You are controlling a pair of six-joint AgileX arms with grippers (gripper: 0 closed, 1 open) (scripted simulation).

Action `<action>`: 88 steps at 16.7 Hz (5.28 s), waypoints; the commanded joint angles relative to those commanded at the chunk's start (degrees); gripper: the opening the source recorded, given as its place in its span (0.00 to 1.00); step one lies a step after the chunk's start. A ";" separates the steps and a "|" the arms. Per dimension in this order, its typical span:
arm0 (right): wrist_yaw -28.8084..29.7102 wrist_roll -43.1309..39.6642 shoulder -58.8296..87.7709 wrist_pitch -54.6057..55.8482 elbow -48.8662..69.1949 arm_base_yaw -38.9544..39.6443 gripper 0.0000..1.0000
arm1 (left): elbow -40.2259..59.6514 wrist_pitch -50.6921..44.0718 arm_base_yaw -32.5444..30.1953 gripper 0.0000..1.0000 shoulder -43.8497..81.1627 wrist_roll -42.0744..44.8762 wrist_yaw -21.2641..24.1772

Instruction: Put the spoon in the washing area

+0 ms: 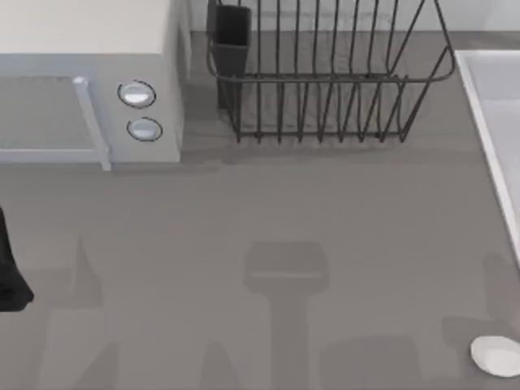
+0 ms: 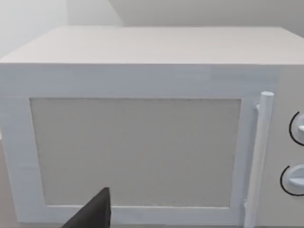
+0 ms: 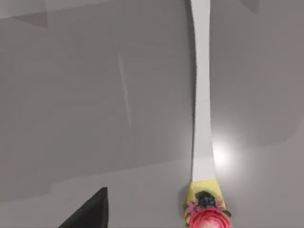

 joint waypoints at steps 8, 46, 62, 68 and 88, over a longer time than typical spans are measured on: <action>0.11 -5.60 4.18 -3.42 3.36 -0.07 1.00 | 0.00 0.00 0.00 1.00 0.00 0.00 0.00; 0.11 -5.36 17.49 24.91 -11.82 -0.21 0.00 | 0.00 0.00 0.00 1.00 0.00 0.00 0.00; 0.78 -3.34 3.45 -8.86 7.87 -0.22 0.00 | 0.00 0.00 0.00 1.00 0.00 0.00 0.00; 0.82 -3.97 6.97 -10.26 11.30 -0.24 0.00 | 0.00 0.00 0.00 1.00 0.00 0.00 0.00; 1.01 -7.91 82.09 -38.76 116.05 -4.70 0.00 | 0.00 0.00 0.00 1.00 0.00 0.00 0.00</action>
